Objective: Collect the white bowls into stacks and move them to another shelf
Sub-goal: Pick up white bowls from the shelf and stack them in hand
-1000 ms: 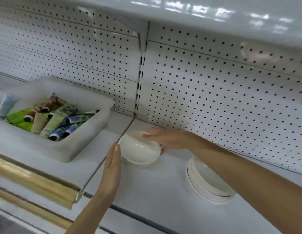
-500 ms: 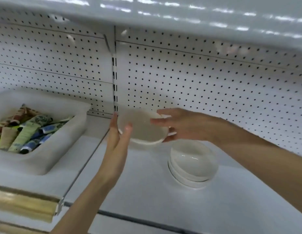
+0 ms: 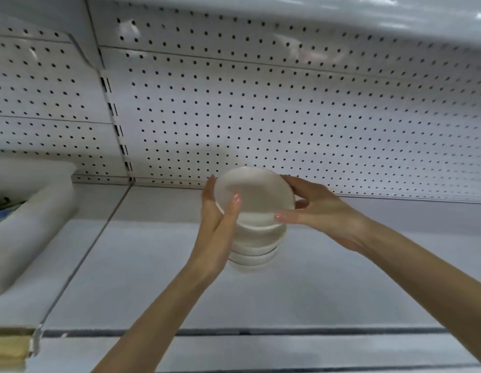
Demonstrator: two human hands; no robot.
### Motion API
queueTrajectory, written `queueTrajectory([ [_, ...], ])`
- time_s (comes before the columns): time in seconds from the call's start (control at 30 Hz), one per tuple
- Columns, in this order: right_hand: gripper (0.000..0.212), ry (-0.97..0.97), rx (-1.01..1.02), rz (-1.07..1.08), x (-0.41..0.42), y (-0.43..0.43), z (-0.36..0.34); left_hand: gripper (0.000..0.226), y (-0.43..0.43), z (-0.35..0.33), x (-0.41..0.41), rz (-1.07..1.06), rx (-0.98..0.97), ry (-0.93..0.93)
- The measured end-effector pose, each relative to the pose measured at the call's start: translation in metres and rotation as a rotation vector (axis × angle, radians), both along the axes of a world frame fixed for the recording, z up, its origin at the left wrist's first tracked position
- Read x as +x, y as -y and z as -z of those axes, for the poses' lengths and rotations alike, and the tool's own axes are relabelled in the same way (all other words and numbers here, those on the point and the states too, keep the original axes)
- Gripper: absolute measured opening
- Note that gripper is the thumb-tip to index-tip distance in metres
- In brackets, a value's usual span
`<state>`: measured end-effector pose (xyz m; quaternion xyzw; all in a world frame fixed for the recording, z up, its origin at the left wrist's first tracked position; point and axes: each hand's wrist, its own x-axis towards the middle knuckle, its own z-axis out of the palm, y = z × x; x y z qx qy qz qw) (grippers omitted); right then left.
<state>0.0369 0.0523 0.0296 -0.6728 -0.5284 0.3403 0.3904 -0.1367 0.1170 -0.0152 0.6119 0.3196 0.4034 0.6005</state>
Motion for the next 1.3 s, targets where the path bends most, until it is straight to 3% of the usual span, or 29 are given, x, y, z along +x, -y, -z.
queueTrajectory([
  [0.17,0.077,0.082,0.022,-0.008,0.004,0.006,0.018,0.074,0.001,0.014,0.002,-0.008,0.009,-0.014],
  [0.5,0.061,0.039,0.083,-0.016,0.003,0.001,0.039,0.078,0.001,0.031,0.002,-0.039,-0.029,-0.065],
  [0.63,0.062,-0.013,0.078,-0.013,0.005,-0.001,0.046,0.051,-0.005,0.036,0.003,-0.022,0.011,-0.101],
  [0.8,0.092,-0.154,0.026,-0.056,0.010,0.001,0.060,0.048,-0.009,0.041,0.000,-0.061,-0.014,-0.008],
  [0.97,0.074,-0.393,0.017,-0.037,-0.003,-0.006,0.088,0.059,-0.007,0.050,0.006,-0.002,-0.166,0.151],
  [1.1,0.091,-0.585,0.111,0.075,-0.018,-0.010,0.099,0.072,0.000,0.045,0.015,-0.020,-0.216,0.177],
  [1.17,0.090,-0.623,0.139,0.105,-0.020,-0.004,0.101,0.069,0.005,0.040,0.018,-0.022,-0.223,0.159],
  [1.3,0.066,-0.608,0.220,0.143,-0.011,0.021,0.101,0.054,0.025,0.033,0.031,-0.016,-0.239,0.171],
])
